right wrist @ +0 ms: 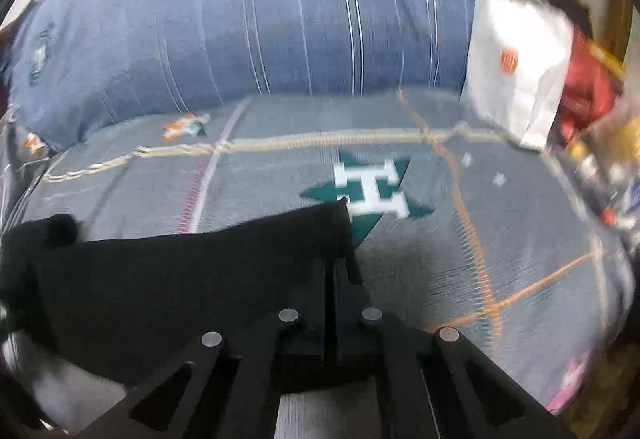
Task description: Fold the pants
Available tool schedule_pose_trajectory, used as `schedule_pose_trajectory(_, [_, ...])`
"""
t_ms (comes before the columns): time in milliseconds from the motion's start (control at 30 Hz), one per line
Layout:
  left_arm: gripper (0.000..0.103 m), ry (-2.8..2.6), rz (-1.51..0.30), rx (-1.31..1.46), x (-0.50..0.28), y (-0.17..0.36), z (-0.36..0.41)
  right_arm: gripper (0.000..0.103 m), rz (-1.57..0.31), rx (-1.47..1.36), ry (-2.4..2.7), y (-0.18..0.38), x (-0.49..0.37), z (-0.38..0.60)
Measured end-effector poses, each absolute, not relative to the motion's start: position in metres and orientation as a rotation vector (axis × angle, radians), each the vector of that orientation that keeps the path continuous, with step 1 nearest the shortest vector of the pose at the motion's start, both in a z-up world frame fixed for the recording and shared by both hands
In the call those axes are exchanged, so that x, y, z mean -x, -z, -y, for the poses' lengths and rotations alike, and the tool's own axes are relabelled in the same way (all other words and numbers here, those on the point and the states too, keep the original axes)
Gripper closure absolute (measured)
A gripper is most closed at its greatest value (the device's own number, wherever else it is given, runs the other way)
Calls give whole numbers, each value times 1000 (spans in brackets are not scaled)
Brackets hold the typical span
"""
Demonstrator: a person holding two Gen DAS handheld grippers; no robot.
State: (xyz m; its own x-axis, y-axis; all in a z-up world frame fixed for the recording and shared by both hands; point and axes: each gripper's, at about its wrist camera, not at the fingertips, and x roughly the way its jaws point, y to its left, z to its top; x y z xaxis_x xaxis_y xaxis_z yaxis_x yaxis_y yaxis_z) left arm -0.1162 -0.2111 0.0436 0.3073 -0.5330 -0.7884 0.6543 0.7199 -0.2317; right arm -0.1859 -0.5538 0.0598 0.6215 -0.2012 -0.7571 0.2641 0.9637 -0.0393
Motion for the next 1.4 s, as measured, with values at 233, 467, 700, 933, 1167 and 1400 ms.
schedule_pose_trajectory(233, [48,726,-965,-145,116,-38,215,101,-951,-115,362,-22,175,576])
schedule_pose_trajectory(467, [48,631,-934,-136,113,-54,196,72,-789,-143,342,-65,199,550])
schedule_pose_trajectory(700, [48,558,-900,-117,111,-61,169,71,-787,-192,132,-68,195,491])
schedule_pose_trajectory(933, [48,465,-899,-75,105,-62,129,71,-827,-185,20,-51,183,441])
schedule_pose_trajectory(1167, [48,376,-953,-23,103,-38,90,71,-864,-159,-22,-29,177,414])
schedule_pose_trajectory(1400, [48,458,-968,-33,102,-44,110,71,-875,-233,29,-26,184,445])
